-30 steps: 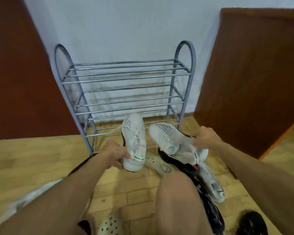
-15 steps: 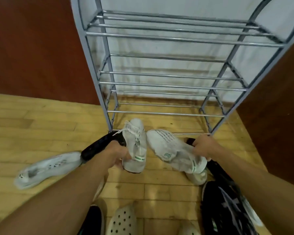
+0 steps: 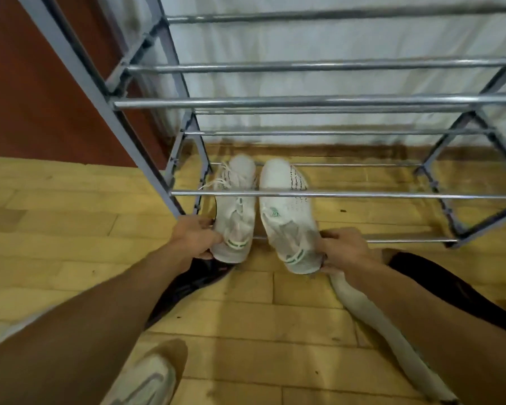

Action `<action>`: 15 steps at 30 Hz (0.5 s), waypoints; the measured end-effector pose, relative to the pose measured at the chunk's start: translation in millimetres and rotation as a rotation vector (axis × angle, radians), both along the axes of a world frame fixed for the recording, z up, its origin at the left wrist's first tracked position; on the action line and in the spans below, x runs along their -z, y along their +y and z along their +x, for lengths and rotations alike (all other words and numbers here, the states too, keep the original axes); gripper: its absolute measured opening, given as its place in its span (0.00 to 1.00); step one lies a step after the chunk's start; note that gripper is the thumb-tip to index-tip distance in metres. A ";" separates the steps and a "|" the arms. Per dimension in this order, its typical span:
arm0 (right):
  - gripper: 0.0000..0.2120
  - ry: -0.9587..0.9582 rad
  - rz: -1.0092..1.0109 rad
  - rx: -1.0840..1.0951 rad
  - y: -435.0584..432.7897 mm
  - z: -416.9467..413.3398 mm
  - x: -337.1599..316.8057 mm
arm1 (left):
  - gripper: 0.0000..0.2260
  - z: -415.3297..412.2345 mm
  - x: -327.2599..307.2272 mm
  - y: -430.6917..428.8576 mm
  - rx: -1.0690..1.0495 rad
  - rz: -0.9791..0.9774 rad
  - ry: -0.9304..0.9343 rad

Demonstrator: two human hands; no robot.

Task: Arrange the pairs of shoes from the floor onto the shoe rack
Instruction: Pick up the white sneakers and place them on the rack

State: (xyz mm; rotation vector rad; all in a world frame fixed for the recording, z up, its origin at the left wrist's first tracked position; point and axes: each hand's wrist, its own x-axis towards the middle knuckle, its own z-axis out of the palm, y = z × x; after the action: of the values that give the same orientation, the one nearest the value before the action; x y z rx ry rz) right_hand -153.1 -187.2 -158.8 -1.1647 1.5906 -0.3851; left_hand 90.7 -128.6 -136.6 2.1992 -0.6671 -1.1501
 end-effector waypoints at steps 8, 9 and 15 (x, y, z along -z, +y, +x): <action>0.08 0.060 -0.079 0.042 -28.9 54.0 21.0 | 0.06 13.6 37.6 -17.5 0.033 -0.094 -0.252; 0.08 0.059 -0.076 0.035 -28.0 59.0 21.8 | 0.07 14.1 41.6 -17.3 0.047 -0.088 -0.268; 0.10 0.026 -0.067 0.029 -15.2 77.7 34.4 | 0.10 11.5 54.7 -14.1 0.093 -0.128 -0.375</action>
State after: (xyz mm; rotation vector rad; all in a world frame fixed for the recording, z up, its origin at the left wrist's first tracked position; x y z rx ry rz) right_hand -75.4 -202.4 -193.2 -1.2022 1.6296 -0.4468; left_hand 102.2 -142.7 -191.3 2.3123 -0.9787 -0.7163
